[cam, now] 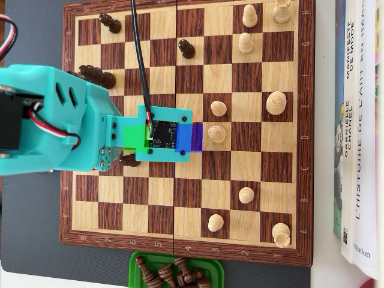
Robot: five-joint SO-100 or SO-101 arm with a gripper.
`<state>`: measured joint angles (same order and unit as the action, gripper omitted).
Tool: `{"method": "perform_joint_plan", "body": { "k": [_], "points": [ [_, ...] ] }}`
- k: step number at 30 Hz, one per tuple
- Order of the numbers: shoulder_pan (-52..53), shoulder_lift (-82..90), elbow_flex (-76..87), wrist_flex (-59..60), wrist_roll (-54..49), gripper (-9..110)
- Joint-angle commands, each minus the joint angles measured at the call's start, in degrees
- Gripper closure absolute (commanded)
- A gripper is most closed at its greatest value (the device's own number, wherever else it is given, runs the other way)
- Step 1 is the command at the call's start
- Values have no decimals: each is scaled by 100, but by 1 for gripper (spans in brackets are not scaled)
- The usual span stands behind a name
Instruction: Play chess
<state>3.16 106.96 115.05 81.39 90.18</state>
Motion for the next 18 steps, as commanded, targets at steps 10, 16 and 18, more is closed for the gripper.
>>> {"method": "perform_joint_plan", "body": {
  "k": [10, 16, 18],
  "points": [
    [-44, 79, -35, -26, -35, 97],
    [-44, 88, -105, -35, -255, 96],
    [-44, 97, -202, -26, -290, 96]
  ]
}}
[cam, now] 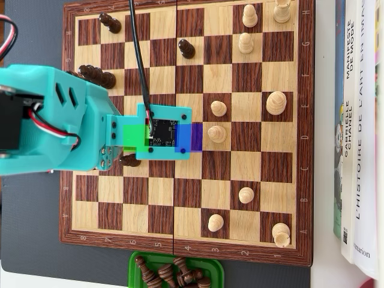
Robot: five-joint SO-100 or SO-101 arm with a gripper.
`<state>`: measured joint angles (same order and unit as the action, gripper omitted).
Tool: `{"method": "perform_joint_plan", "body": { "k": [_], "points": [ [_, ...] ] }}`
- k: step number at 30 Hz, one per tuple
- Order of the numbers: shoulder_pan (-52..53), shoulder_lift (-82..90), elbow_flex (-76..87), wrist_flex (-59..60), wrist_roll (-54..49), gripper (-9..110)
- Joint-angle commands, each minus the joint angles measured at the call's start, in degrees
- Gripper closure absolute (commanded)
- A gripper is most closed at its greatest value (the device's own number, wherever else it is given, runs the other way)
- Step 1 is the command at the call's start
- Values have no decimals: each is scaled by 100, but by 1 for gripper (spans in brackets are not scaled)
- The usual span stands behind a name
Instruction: Play chess
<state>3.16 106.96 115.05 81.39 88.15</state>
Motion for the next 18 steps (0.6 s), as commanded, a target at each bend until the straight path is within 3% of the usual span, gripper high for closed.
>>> {"method": "perform_joint_plan", "body": {
  "k": [1, 18],
  "points": [
    [-44, 97, -272, -18, -97, 96],
    [624, 1503, -870, 387, -105, 96]
  ]
}}
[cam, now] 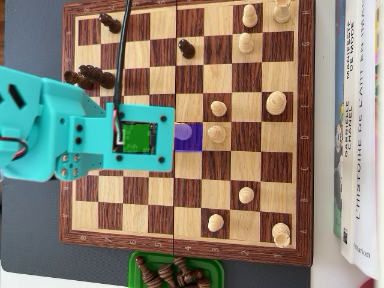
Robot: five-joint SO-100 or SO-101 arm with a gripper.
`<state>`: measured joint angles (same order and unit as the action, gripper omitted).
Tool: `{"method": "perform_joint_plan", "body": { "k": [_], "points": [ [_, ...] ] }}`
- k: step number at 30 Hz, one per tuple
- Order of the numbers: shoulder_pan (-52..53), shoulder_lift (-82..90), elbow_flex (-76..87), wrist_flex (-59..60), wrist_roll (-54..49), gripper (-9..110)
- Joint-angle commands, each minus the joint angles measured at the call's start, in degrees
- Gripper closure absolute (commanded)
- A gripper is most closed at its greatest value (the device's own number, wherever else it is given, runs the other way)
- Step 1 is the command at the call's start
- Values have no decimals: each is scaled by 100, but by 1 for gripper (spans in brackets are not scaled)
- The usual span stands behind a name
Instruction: Play chess
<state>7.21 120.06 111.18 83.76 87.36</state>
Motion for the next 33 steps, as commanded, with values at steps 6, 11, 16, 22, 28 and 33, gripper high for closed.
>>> {"method": "perform_joint_plan", "body": {
  "k": [6, 11, 16, 22, 28, 33],
  "points": [
    [809, 79, -1318, 457, -316, 96],
    [1354, -299, -1608, 457, -563, 96],
    [2013, -914, -2004, 457, -1063, 96],
    [2681, -1881, -2628, 413, -1635, 96],
    [3085, -2936, -3454, 413, -2057, 96],
    [3296, -3823, -4157, 404, -2232, 96]
  ]
}}
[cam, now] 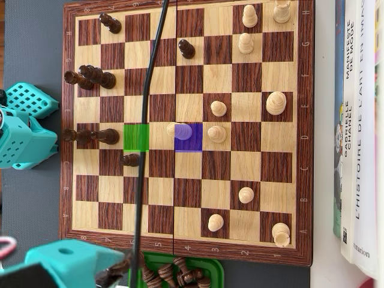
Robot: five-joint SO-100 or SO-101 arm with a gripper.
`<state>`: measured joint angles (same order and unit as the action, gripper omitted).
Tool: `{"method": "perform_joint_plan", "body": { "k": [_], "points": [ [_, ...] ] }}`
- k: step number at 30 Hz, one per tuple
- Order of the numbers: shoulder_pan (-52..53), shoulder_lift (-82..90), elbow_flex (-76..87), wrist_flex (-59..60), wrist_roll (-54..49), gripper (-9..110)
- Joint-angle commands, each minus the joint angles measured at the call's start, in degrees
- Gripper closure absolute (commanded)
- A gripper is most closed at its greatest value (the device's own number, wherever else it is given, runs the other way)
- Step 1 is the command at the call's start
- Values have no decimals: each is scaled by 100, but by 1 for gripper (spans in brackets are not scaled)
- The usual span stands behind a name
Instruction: Play chess
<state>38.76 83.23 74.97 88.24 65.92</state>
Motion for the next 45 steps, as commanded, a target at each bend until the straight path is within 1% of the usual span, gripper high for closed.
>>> {"method": "perform_joint_plan", "body": {
  "k": [1, 8, 12, 15, 18, 26, 30, 37, 45],
  "points": [
    [176, -316, -677, -44, -123, 96],
    [264, -976, -1143, -35, -202, 96],
    [264, -984, -1125, -35, -202, 96],
    [237, -976, -1090, 9, -202, 91],
    [202, -976, -1072, 26, -202, 90],
    [193, -976, -1099, 167, -193, 90],
    [-26, -932, -1134, 158, -202, 90],
    [-650, 193, -940, 176, -123, 89],
    [-1688, 1784, 536, 132, 686, 89]
  ]
}}
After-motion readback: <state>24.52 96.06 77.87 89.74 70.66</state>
